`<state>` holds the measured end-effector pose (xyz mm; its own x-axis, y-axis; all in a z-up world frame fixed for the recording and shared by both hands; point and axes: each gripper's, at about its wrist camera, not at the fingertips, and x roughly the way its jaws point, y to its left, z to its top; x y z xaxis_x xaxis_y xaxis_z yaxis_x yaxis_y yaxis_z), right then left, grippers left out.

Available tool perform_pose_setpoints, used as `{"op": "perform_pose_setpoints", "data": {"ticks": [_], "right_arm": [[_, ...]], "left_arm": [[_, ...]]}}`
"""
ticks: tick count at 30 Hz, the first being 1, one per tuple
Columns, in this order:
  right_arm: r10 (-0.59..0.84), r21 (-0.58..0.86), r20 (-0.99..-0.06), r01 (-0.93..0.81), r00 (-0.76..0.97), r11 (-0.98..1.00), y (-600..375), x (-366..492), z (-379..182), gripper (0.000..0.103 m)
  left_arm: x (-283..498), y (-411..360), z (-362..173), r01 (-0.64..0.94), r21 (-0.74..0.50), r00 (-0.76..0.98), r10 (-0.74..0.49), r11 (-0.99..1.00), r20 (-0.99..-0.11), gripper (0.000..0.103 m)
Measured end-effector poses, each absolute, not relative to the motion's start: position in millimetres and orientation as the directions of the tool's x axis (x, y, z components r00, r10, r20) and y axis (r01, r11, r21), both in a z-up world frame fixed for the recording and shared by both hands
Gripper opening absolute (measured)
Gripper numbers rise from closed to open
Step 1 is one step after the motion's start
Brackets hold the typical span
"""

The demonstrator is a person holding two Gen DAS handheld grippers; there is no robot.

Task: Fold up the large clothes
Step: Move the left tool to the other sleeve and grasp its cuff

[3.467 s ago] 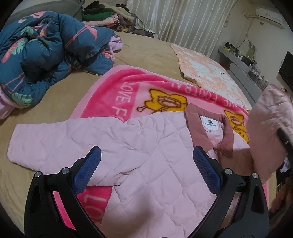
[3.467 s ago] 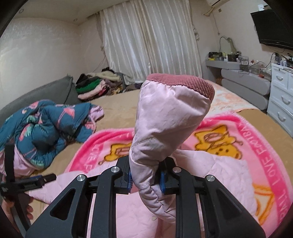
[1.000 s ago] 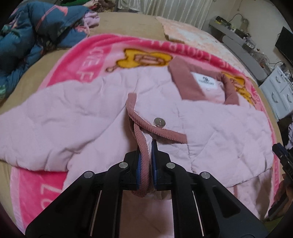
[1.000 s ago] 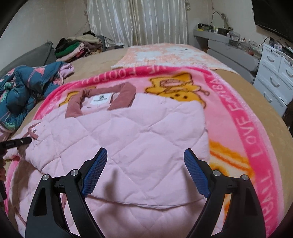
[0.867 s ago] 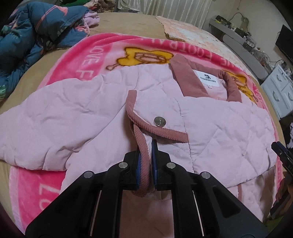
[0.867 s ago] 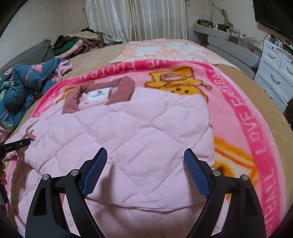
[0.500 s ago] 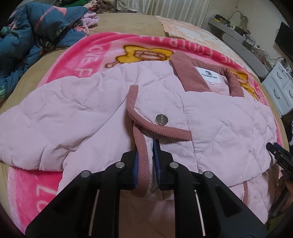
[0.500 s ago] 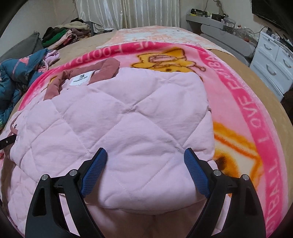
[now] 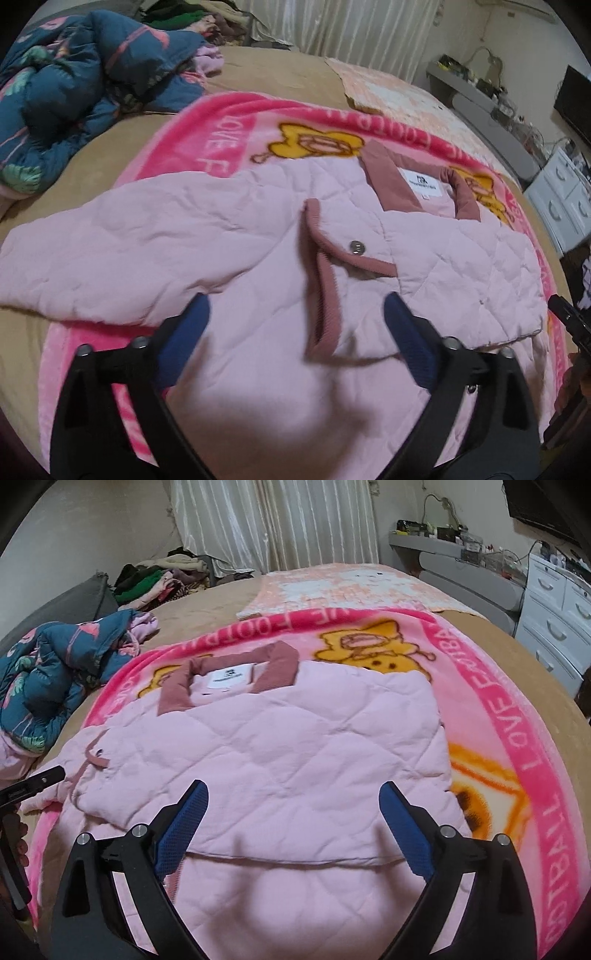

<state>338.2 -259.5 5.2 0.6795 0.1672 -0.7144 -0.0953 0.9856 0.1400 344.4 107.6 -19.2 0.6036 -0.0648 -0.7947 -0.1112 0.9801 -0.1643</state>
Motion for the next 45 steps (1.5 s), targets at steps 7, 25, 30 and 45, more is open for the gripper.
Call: {"op": "perform_pose_setpoints", "data": {"ticks": [7,25,30,45], "right_arm": [[0.193,0.14,-0.703,-0.132,0.685,0.981,-232,331,17,0.096],[0.26,0.063,-0.701,-0.306,0.664,0.95,-123,323,45,0.096],[0.296,0.063,-0.695,-0.355,0.655,0.933,-86,320,51,0.096],[0.409,0.095,-0.693,-0.486,0.594,0.869,19,319,50,0.096]], "left_arm": [[322,136,-15,-0.17,-0.158,0.597,-0.026,0.973,-0.802,0.094],[285,219,-10,-0.323,-0.157,0.616,0.081,0.933,-0.784,0.094],[280,243,-11,-0.369,-0.161,0.609,0.108,0.915,-0.786,0.094],[273,318,-23,-0.524,-0.158,0.571,0.207,0.837,-0.795,0.094]]}}
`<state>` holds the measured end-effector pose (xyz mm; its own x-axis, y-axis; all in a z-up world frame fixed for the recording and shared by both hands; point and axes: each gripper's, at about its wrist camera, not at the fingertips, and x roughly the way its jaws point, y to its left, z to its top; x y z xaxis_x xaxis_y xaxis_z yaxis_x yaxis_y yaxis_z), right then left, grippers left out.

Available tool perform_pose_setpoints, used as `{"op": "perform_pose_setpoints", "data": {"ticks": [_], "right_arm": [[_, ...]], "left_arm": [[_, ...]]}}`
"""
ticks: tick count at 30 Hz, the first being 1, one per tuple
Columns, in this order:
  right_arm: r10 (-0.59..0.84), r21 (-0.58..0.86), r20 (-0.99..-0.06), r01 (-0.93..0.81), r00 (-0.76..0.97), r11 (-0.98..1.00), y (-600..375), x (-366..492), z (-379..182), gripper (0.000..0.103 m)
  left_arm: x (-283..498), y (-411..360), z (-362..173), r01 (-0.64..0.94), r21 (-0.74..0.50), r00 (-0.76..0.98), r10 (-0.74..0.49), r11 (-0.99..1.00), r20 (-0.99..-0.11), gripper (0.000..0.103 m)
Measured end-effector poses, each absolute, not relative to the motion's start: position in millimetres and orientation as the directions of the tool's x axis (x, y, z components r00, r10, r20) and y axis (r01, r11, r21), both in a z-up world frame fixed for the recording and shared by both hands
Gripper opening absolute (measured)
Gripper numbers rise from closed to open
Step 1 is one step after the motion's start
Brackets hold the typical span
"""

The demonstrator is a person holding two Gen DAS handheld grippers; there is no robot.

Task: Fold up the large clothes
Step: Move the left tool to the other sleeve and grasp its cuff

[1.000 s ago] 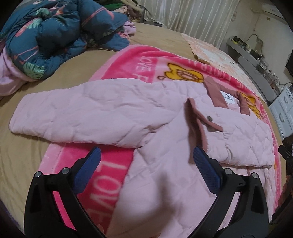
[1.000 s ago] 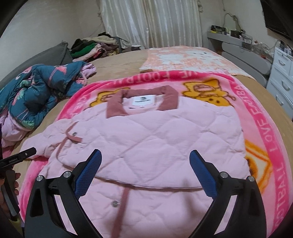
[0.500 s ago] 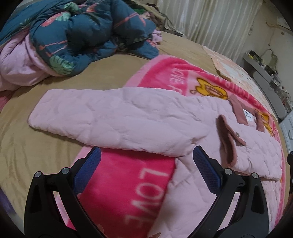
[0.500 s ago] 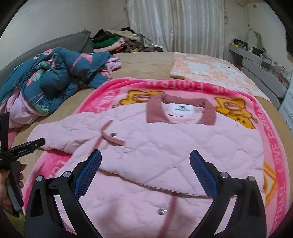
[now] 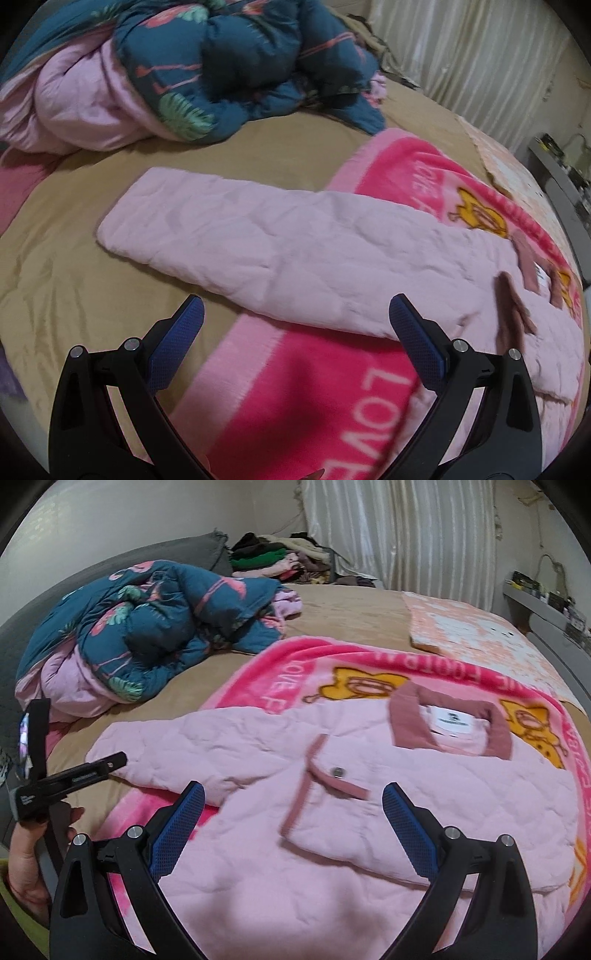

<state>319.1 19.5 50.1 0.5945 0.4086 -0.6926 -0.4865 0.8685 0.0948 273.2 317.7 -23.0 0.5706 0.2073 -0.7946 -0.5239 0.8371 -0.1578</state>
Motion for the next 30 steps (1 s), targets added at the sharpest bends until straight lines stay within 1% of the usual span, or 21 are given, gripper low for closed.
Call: {"op": "perform_pose_setpoints", "data": {"ticks": [8,11,19,24,27,30], "right_arm": [[0.447,0.099,-0.702,-0.545,0.555,0.832,72,322,42,0.096],[0.459,0.094,-0.708,-0.572,0.537,0.815,92,322,38,0.096],[0.466,0.075,-0.728,-0.617,0.502,0.783,129,324,23,0.096],[0.474,0.094,-0.742,-0.627,0.473,0.773,138,322,9,0.096],[0.463,0.083,-0.748,-0.626,0.476,0.776,134,321,2,0.096],[0.454,0.096,-0.759,-0.609,0.467,0.787,123,323,-5,0.096]], "left_arm": [[267,363,-38,-0.613,-0.192,0.539,0.229,0.766,-0.81,0.094],[265,383,-48,-0.636,-0.256,0.557,0.203,0.728,-0.806,0.094],[258,417,-74,-0.701,-0.318,0.532,0.171,0.638,-0.829,0.094],[257,434,-96,-0.726,-0.412,0.544,0.095,0.55,-0.833,0.094],[258,443,-109,-0.736,-0.45,0.557,0.075,0.506,-0.827,0.094],[259,450,-123,-0.754,-0.483,0.572,0.082,0.445,-0.816,0.094]]}}
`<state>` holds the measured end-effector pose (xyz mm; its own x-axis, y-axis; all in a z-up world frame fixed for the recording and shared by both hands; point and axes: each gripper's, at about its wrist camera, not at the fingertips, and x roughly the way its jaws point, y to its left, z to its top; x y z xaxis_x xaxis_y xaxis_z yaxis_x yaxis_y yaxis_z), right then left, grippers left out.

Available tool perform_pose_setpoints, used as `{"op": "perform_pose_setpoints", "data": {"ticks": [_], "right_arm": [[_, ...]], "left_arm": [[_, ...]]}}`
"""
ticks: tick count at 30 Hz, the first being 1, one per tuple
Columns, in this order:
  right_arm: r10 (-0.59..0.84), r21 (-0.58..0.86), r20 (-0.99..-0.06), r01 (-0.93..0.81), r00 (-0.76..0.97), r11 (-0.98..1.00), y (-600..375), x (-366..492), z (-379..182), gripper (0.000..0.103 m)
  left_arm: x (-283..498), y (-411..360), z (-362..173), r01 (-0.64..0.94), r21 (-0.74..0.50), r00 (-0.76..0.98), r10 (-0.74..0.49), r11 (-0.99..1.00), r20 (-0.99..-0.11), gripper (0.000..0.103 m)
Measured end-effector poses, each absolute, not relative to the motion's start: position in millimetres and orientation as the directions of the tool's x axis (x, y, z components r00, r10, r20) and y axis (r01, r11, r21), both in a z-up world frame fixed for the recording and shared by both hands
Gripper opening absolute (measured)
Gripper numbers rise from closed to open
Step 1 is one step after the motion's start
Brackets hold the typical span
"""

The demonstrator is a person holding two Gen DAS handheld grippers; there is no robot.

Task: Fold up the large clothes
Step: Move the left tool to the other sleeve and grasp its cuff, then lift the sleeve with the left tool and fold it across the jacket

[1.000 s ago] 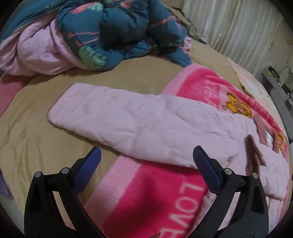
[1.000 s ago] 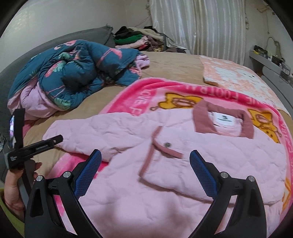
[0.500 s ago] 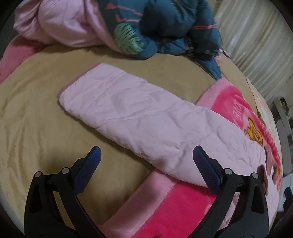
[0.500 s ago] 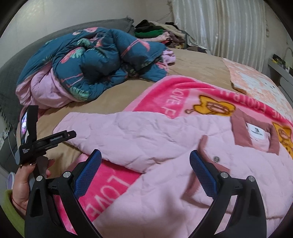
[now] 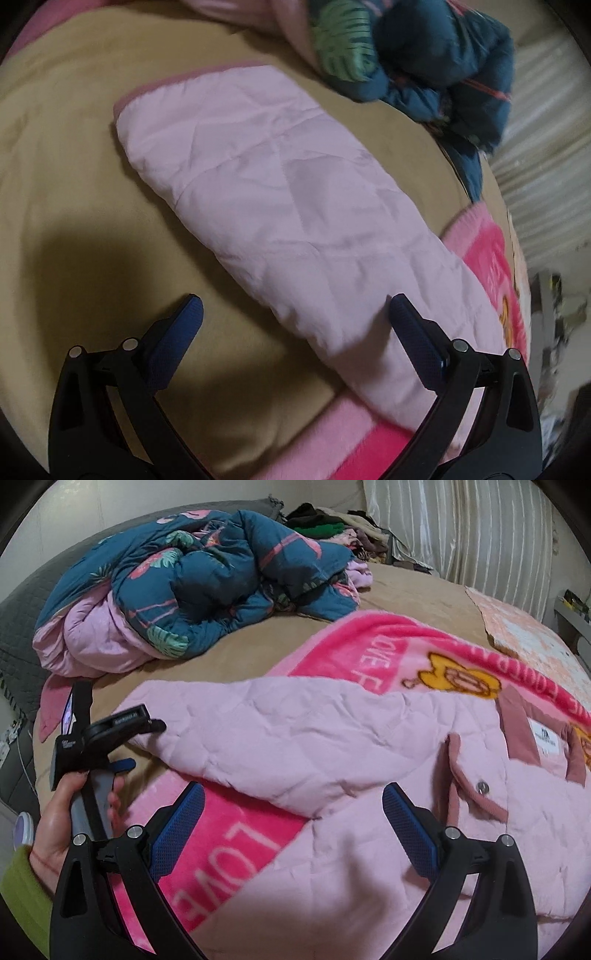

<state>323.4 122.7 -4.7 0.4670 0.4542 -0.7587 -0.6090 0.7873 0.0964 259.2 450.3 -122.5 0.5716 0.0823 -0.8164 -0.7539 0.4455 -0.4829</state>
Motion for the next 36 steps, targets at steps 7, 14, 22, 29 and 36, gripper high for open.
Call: {"op": "perform_pose_setpoints", "data": {"ticks": [7,14,22,29,36], "right_arm": [[0.432,0.086,-0.756,-0.58,0.492,0.81,68,319,1,0.096],[0.408,0.12,-0.744,-0.496,0.528,0.86,17,328,5,0.096],[0.441,0.186,-0.717,-0.461,0.54,0.868,-4,323,20,0.096],[0.438,0.184,-0.7,-0.451,0.563,0.873,-25,313,40,0.096],[0.42,0.183,-0.677,-0.415,0.604,0.891,-57,303,62,0.096]], "left_arm": [[276,470,-121,-0.766,-0.479,0.586,0.161,0.429,-0.794,0.047],[278,464,-87,-0.707,-0.506,0.657,0.195,0.494,-0.728,0.01],[272,448,-20,-0.622,-0.532,0.746,0.229,0.575,-0.626,0.01],[266,419,31,-0.553,-0.522,0.803,0.25,0.649,-0.541,0.01],[250,380,70,-0.5,-0.489,0.836,0.25,0.715,-0.489,0.01]]}}
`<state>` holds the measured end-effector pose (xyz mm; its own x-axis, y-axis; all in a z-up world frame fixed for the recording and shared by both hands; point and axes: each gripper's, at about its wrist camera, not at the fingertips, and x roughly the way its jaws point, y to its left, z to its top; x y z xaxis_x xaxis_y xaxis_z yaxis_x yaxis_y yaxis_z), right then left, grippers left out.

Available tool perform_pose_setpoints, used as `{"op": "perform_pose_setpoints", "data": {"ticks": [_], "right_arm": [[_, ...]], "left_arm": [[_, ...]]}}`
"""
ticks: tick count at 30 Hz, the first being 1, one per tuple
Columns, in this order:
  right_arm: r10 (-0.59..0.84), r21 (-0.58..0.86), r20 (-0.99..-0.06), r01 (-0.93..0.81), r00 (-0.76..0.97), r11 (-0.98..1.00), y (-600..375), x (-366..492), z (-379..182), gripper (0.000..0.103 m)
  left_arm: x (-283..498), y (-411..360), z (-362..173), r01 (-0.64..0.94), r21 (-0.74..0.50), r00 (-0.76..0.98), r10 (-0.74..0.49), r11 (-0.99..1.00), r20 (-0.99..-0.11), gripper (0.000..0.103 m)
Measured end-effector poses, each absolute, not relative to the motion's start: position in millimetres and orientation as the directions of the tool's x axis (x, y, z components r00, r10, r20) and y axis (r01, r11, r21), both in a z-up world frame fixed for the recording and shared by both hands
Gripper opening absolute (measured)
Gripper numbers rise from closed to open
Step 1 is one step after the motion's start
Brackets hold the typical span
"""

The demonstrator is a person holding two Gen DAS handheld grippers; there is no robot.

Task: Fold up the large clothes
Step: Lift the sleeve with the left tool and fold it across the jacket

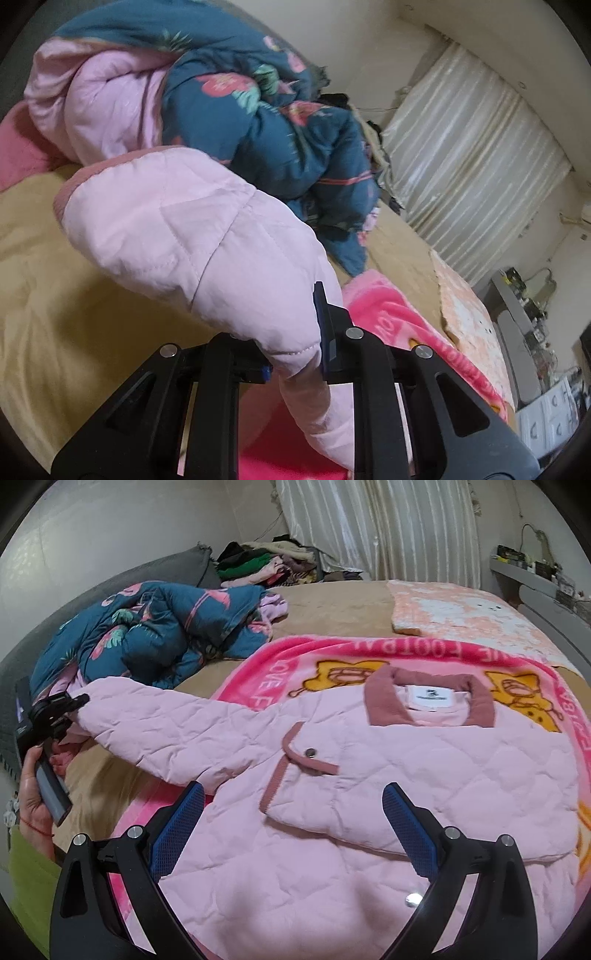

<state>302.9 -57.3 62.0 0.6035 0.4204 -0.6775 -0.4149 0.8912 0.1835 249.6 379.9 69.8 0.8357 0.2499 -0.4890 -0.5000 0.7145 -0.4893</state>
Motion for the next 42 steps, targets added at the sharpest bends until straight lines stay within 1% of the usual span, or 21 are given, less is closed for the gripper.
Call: {"op": "perform_pose_setpoints", "data": {"ticks": [4,12,14,22,26,31,42], "right_arm": [[0.429,0.201,-0.661,-0.406,0.616,0.892,-76,296,75,0.096],[0.43,0.236,-0.621,-0.367,0.655,0.9,-120,274,93,0.096],[0.429,0.253,-0.611,-0.349,0.665,0.902,-137,268,95,0.099],[0.4,0.285,-0.588,-0.282,0.703,0.916,-194,252,99,0.099],[0.396,0.313,-0.574,-0.256,0.716,0.915,-223,245,97,0.099],[0.388,0.323,-0.566,-0.237,0.727,0.916,-247,239,94,0.099],[0.379,0.382,-0.542,-0.182,0.75,0.906,-293,238,87,0.099]], "left_arm": [[246,352,93,-0.48,-0.447,0.845,0.26,0.755,-0.468,0.01],[254,289,134,-0.415,-0.382,0.868,0.233,0.826,-0.439,0.01],[256,274,141,-0.396,-0.371,0.874,0.22,0.84,-0.433,0.009],[266,214,163,-0.315,-0.32,0.896,0.168,0.894,-0.411,0.009],[273,182,167,-0.254,-0.295,0.906,0.12,0.921,-0.406,0.009],[279,139,167,-0.183,-0.236,0.911,0.074,0.954,-0.406,0.009],[300,66,143,-0.059,-0.155,0.899,-0.015,0.986,-0.438,0.009]]}}
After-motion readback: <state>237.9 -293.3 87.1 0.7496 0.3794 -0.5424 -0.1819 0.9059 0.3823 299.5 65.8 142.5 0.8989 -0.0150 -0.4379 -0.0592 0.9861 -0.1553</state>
